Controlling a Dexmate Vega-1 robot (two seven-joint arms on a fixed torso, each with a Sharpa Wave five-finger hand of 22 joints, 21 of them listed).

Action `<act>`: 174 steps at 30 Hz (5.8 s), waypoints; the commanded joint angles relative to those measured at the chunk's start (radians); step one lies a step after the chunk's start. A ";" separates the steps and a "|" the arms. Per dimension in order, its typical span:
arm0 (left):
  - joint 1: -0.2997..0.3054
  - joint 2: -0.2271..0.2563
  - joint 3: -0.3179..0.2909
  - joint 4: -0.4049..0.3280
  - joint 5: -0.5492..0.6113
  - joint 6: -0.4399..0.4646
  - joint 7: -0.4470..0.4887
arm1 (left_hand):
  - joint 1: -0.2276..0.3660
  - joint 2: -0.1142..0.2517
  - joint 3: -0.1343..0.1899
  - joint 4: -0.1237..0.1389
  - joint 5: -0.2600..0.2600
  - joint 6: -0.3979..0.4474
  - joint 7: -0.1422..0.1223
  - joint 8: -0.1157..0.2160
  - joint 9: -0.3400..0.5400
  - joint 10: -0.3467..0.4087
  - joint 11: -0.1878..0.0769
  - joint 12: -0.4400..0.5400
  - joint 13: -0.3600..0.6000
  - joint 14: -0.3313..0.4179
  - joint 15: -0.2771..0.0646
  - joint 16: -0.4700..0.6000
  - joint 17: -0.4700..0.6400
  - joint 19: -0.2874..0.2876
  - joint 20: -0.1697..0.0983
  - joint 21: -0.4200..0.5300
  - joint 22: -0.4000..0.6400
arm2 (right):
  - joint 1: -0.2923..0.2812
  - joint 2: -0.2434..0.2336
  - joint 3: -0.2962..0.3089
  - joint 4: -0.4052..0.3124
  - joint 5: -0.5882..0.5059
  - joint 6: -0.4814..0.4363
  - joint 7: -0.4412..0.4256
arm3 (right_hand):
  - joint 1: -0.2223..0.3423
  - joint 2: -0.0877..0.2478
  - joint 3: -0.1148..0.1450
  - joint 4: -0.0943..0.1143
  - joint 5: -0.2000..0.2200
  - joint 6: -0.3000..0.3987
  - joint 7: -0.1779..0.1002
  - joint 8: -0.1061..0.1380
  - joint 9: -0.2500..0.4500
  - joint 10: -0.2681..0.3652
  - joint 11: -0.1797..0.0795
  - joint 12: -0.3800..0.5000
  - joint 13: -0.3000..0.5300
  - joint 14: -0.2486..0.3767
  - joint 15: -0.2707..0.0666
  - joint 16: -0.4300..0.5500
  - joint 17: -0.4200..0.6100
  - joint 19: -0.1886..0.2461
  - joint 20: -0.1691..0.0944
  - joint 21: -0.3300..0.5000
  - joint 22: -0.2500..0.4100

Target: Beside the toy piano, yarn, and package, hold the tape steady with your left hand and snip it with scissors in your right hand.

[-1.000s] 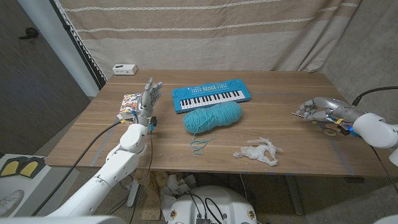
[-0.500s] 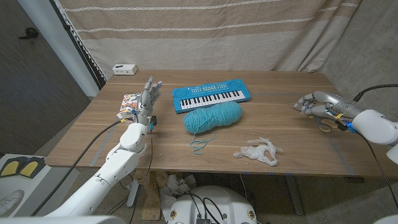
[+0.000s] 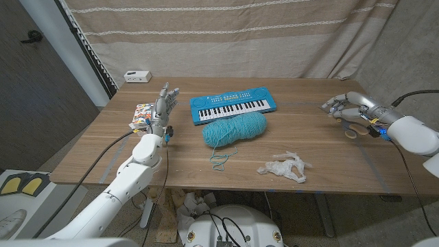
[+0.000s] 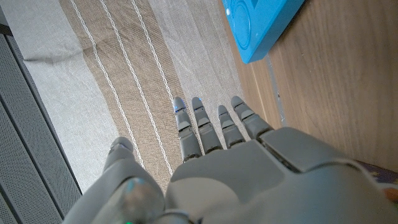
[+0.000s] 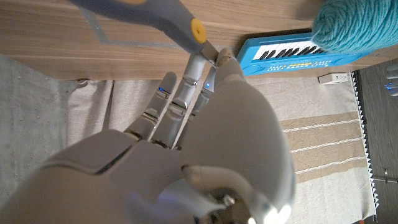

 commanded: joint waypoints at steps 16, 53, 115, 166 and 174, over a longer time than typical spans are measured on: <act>-0.012 0.000 0.006 -0.012 0.008 0.013 0.007 | -0.007 -0.001 0.002 0.003 0.006 0.010 0.000 -0.001 0.003 0.006 -0.002 0.004 0.005 0.010 -0.063 0.003 0.003 0.001 -0.003 0.003 0.003 | 0.217 0.061 -0.169 0.142 0.247 0.141 -0.053 | 0.035 0.031 0.011 0.009 -0.002 0.008 0.003 -0.017 0.008 -0.011 -0.002 0.013 0.004 -0.011 -0.106 -0.004 0.006 -0.021 -0.165 0.051 0.005; -0.016 -0.001 0.001 -0.015 -0.001 0.024 0.009 | -0.010 0.000 0.001 0.002 0.007 0.013 0.002 -0.003 0.003 0.005 -0.002 0.002 0.005 0.007 -0.061 0.001 0.003 0.000 -0.003 0.003 0.003 | 0.335 0.162 -0.324 0.122 0.407 0.068 -0.249 | 0.037 0.027 0.012 0.007 -0.008 0.028 0.018 -0.031 0.014 0.004 0.002 0.011 -0.016 0.003 -0.106 -0.008 -0.001 -0.037 -0.163 0.104 0.001; -0.007 0.014 0.026 -0.096 0.029 0.057 0.008 | -0.022 0.000 -0.004 0.005 0.008 0.027 0.004 -0.001 0.003 0.020 0.003 0.006 0.006 0.019 -0.064 0.005 0.004 0.000 -0.002 0.003 0.003 | 0.431 0.345 -0.405 0.110 0.371 0.172 -0.450 | 0.045 0.019 0.012 -0.007 -0.013 0.057 0.057 -0.040 0.031 0.046 0.040 -0.011 -0.082 0.056 -0.106 -0.021 -0.042 -0.046 -0.162 0.186 -0.010; -0.053 0.080 0.072 -0.178 0.156 0.167 0.009 | -0.038 0.010 -0.009 0.013 0.009 0.022 0.007 -0.005 0.004 0.007 0.008 0.000 0.006 0.006 -0.058 0.000 0.004 -0.007 -0.010 0.000 0.002 | 0.509 0.454 -0.489 0.063 0.307 0.023 -0.585 | 0.049 0.019 0.010 -0.011 -0.012 0.064 0.054 -0.062 0.024 0.045 0.034 -0.003 -0.086 0.053 -0.107 -0.047 -0.076 -0.072 -0.161 0.227 -0.016; -0.063 0.070 0.088 -0.176 0.178 0.158 0.008 | -0.011 0.020 0.005 0.000 0.009 0.022 0.009 -0.004 0.004 0.000 0.014 -0.003 0.006 0.004 -0.055 0.000 0.002 -0.010 -0.017 -0.001 0.001 | 0.514 0.475 -0.491 0.058 0.312 0.002 -0.611 | 0.050 0.018 0.010 -0.012 -0.011 0.066 0.057 -0.063 0.024 0.048 0.034 -0.001 -0.089 0.054 -0.107 -0.050 -0.080 -0.074 -0.160 0.233 -0.016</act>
